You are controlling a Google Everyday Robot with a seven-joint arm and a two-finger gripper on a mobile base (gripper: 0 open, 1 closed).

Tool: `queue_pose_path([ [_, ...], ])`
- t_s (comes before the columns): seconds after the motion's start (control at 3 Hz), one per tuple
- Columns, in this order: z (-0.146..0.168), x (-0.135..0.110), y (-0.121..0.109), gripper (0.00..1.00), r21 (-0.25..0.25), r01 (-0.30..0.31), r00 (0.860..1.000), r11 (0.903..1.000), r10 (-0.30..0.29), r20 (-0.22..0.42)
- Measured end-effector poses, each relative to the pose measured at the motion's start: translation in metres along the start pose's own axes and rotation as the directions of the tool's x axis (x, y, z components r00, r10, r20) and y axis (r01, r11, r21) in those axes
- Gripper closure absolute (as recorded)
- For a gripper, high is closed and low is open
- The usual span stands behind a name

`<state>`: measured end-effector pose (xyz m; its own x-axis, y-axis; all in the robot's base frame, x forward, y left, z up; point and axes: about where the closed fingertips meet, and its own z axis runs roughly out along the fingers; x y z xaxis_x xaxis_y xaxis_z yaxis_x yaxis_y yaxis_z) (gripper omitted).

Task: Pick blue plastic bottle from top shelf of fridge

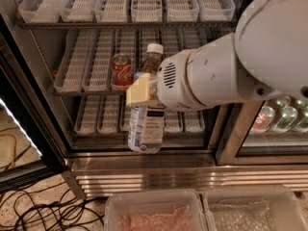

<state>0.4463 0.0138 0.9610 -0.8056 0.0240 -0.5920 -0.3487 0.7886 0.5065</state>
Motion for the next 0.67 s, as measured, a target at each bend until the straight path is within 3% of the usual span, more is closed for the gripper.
queue_pose_path([
  [0.33, 0.015, 0.030, 0.013, 1.00, -0.045, -0.087, 0.995, 0.9952, 0.085, -0.050],
  [0.67, 0.038, 0.074, 0.036, 1.00, -0.074, -0.194, 0.973, 0.9782, 0.182, -0.143],
])
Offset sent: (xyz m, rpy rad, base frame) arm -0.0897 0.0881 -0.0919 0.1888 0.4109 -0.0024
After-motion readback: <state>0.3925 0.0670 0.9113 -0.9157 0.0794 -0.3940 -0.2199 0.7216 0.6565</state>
